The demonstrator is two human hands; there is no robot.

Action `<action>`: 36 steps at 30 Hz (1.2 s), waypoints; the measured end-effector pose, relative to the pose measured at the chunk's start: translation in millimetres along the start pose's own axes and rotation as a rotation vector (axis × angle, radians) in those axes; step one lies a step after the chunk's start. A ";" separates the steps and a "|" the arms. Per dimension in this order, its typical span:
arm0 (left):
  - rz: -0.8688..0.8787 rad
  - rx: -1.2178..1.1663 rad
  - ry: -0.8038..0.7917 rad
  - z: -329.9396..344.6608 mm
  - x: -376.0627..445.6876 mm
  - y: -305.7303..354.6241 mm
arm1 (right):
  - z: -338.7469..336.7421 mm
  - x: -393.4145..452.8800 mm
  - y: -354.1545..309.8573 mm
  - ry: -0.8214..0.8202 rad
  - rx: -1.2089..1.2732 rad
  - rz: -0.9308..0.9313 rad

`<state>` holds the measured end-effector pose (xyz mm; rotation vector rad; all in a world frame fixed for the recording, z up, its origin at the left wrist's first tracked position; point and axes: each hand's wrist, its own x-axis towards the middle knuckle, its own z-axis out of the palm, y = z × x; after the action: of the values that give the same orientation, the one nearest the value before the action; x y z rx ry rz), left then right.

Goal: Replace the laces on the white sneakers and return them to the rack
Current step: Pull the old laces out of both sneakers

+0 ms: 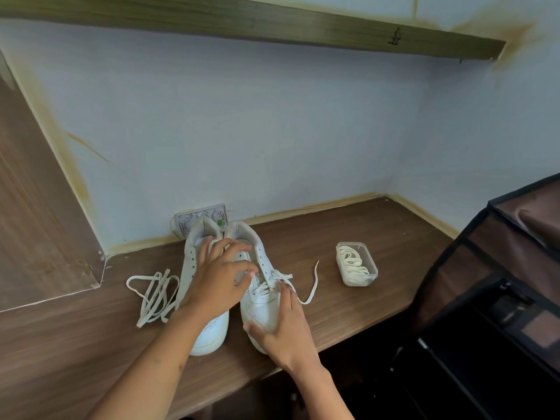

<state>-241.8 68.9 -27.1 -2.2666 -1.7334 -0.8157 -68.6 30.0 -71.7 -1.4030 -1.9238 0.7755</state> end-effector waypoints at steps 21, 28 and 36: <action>-0.384 -0.400 -0.095 -12.1 3.5 10.6 | 13.2 2.9 -1.1 0.190 -0.005 0.238; -0.282 -0.067 -0.142 -16.7 -1.4 4.1 | 23.7 -1.8 -10.2 0.428 -0.302 0.194; -0.078 0.088 -0.053 -6.0 2.1 21.0 | -1.3 2.8 -8.5 0.174 -0.027 0.147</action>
<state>-223.8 61.5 -17.0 -2.1955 -1.8524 -0.6846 -73.4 30.5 -64.0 -1.5881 -1.7191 0.6721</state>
